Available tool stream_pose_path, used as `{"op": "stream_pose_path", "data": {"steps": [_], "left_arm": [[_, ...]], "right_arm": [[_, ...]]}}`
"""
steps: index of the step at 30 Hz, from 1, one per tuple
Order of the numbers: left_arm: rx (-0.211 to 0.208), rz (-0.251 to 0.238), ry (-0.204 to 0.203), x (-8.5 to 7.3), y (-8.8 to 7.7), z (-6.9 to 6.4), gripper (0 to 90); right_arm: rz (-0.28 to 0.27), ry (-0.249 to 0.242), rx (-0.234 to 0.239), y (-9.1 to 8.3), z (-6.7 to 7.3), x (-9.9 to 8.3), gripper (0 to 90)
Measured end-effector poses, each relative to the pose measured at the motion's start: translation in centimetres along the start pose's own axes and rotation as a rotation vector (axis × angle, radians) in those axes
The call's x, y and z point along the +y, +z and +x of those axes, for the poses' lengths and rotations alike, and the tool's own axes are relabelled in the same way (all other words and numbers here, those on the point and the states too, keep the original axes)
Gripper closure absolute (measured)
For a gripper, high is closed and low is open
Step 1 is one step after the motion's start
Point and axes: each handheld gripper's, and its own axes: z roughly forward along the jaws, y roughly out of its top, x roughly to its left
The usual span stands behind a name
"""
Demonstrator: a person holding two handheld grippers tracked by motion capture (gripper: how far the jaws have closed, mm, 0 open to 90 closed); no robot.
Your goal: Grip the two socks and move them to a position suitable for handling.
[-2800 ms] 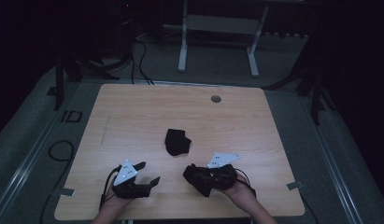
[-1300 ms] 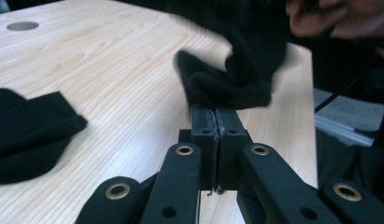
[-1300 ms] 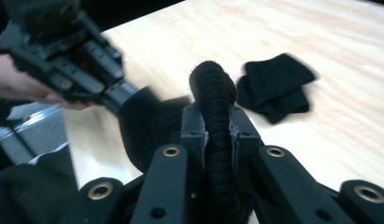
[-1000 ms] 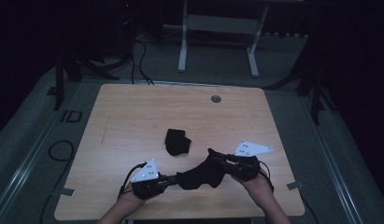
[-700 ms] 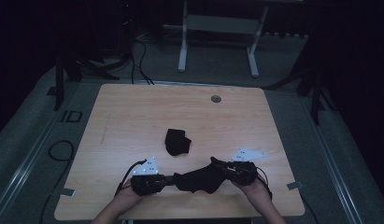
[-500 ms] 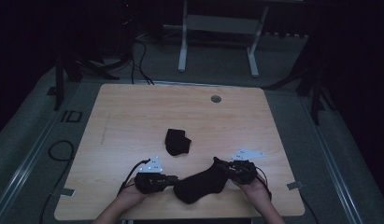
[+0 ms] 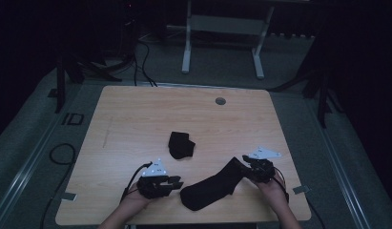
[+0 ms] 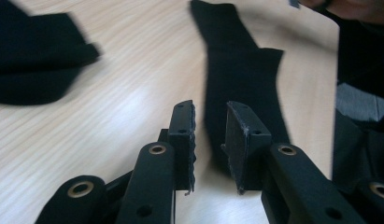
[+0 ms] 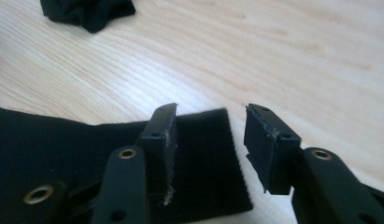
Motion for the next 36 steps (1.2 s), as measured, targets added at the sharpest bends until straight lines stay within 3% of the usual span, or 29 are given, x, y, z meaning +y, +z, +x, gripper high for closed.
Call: {"op": "stream_pose_path", "data": {"steps": [3, 6, 11, 15, 17, 19, 24, 30, 36], "left_arm": [[-0.040, 0.027, 0.024, 0.1, 1.0, -1.4, 77.7], [-0.029, 0.075, 0.037, -0.2, 2.0, -2.0, 89.0], [-0.030, 0.143, 0.022, -0.6, 3.0, -1.9, 89.7], [-0.004, 0.197, 0.019, -0.9, 3.7, -1.7, 89.7], [-0.005, 0.188, -0.023, -0.9, 3.6, -1.3, 89.8], [0.031, 0.197, -0.008, -0.8, 3.4, -1.0, 89.8], [0.067, 0.187, -0.032, -1.0, 2.6, 0.2, 89.8], [0.116, 0.189, -0.020, -1.0, 1.9, 1.6, 89.7], [0.123, 0.194, 0.009, -0.9, 1.4, 2.9, 89.7]], "right_arm": [[0.003, -0.059, -0.017, 0.1, 0.1, 0.1, 89.8], [0.026, -0.061, 0.004, 0.6, -0.2, -0.1, 90.0], [0.055, -0.070, 0.016, 1.5, -0.7, -0.7, 90.0], [0.083, -0.051, 0.022, 2.3, -1.3, -1.8, 90.0], [0.075, -0.044, 0.028, 2.2, -1.4, -2.0, 90.0], [0.085, -0.057, 0.020, 2.1, -1.2, -2.0, 89.9], [0.093, -0.060, 0.029, 1.7, -0.7, -2.2, 89.7], [0.098, -0.062, 0.057, 0.8, 0.4, -2.8, 88.7], [0.101, -0.072, 0.081, -0.1, 1.9, -3.4, 86.7]]}}
